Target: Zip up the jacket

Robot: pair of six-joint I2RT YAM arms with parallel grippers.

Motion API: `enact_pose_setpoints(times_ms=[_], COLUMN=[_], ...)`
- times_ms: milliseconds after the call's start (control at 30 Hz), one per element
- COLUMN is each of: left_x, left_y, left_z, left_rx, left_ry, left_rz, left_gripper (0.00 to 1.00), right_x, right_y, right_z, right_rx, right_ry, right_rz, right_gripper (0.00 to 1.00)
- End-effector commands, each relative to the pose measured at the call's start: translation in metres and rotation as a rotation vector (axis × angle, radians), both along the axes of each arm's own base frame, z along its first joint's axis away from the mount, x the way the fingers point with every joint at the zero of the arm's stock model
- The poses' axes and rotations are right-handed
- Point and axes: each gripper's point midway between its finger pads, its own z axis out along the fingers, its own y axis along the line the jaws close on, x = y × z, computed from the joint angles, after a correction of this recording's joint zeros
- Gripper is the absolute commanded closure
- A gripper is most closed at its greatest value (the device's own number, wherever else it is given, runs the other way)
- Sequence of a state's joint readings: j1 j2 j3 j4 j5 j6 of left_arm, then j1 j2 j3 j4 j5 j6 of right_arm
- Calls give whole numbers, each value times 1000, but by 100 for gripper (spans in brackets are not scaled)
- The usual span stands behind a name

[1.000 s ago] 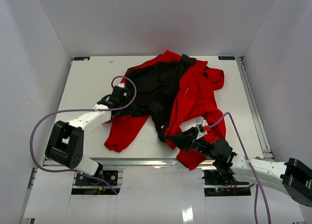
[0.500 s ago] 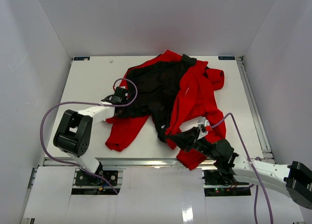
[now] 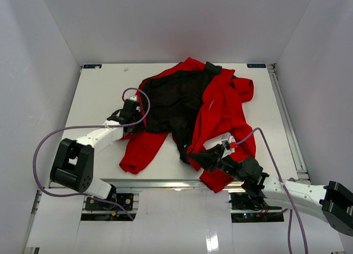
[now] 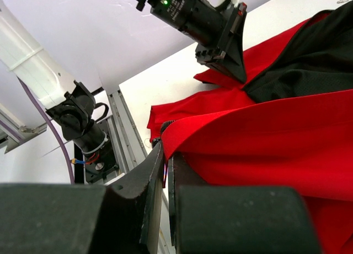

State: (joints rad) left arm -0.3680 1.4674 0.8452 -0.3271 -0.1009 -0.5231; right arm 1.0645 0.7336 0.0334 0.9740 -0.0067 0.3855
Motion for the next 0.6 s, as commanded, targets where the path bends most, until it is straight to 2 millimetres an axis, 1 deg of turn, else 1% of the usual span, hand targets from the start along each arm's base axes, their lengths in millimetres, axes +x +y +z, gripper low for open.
enact_pose_setpoints(times_ms=[0, 33, 100, 233, 267, 300, 333, 367, 433, 467, 533, 567], left_x=[-3, -3, -4, -5, -5, -5, -5, -5, -4, -4, -4, -3], left_y=[-7, -8, -8, -10, -11, -11, -12, -13, -13, -12, -11, -10], left_z=[10, 10, 9, 6, 5, 5, 5, 4, 5, 6, 10, 12], left_rx=[-39, -40, -45, -57, -59, -60, -61, -64, -63, -64, -63, -63], left_ry=[-28, -34, -45, -45, -42, -39, -36, -32, -33, -37, -53, -60], left_rz=[-49, -53, -59, -72, -73, -75, -79, -87, -81, -78, -66, -64], left_gripper=[93, 93, 100, 100, 99, 95, 88, 87, 98, 100, 100, 97], right_x=[-14, -12, -8, -8, -8, -8, -7, -7, -7, -7, -7, -7], right_y=[-23, -24, -25, -25, -25, -25, -25, -25, -25, -25, -25, -25], right_z=[-81, -81, -83, -83, -83, -83, -84, -84, -84, -85, -85, -85], right_rx=[-133, -134, -138, -142, -143, -143, -144, -145, -146, -147, -147, -147], right_ry=[77, 80, 85, 87, 88, 89, 91, 92, 93, 94, 94, 94], right_rz=[3, -8, -30, -32, -32, -32, -34, -36, -36, -37, -38, -38], right_gripper=[92, 92, 92, 92, 92, 92, 92, 92, 92, 92, 92, 92])
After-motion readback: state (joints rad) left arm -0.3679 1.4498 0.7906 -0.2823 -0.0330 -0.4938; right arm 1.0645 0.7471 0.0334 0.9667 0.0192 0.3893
